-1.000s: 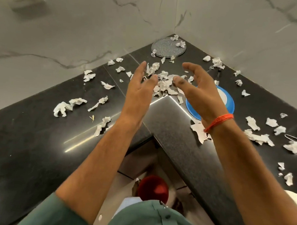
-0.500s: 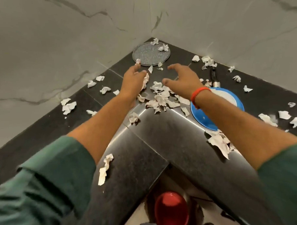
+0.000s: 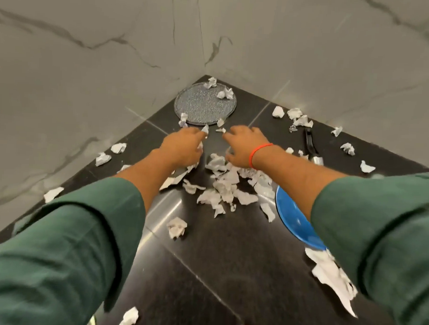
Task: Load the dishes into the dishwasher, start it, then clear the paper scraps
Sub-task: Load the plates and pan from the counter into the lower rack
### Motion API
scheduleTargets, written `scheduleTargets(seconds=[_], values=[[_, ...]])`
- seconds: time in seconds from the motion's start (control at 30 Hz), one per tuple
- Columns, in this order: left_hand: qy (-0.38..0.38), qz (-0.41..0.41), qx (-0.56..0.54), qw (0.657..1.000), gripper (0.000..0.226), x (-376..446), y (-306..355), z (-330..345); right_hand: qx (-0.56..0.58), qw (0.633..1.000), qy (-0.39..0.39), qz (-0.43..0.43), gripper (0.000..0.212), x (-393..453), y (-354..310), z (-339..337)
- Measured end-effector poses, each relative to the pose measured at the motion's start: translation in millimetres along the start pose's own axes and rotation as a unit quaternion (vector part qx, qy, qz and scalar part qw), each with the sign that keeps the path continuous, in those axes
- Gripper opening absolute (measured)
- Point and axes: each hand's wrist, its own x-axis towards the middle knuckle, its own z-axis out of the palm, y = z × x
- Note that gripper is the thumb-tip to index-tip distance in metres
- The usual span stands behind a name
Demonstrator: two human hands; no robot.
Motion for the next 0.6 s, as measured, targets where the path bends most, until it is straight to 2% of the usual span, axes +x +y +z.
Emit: scheduleTargets(seconds=[0.13, 0.23, 0.33, 0.47, 0.6], values=[[-0.027, 0.004, 0.046, 0.999, 0.065, 42.1, -6.0, 10.0, -0.001, 1.0, -0.002, 0.012, 0.059, 24.7, 6.0, 12.8], [-0.006, -0.018, 0.069, 0.997, 0.068, 69.6, -16.5, 11.7, 0.043, 0.998, 0.015, 0.031, 0.059, 37.8, 6.3, 23.9], [0.014, -0.037, 0.085, 0.996, 0.054, 81.9, -28.8, 17.4, 0.086, 0.995, 0.029, 0.042, 0.058, 44.4, 4.4, 35.2], [0.063, -0.013, 0.15, 0.987, 0.028, 80.5, -29.6, 19.7, 0.133, 0.987, 0.044, 0.074, 0.055, 47.5, 2.0, 38.1], [0.095, 0.008, 0.187, 0.978, 0.024, 74.1, -29.0, 14.7, 0.188, 0.969, 0.099, 0.125, 0.049, 49.4, -6.2, 36.0]])
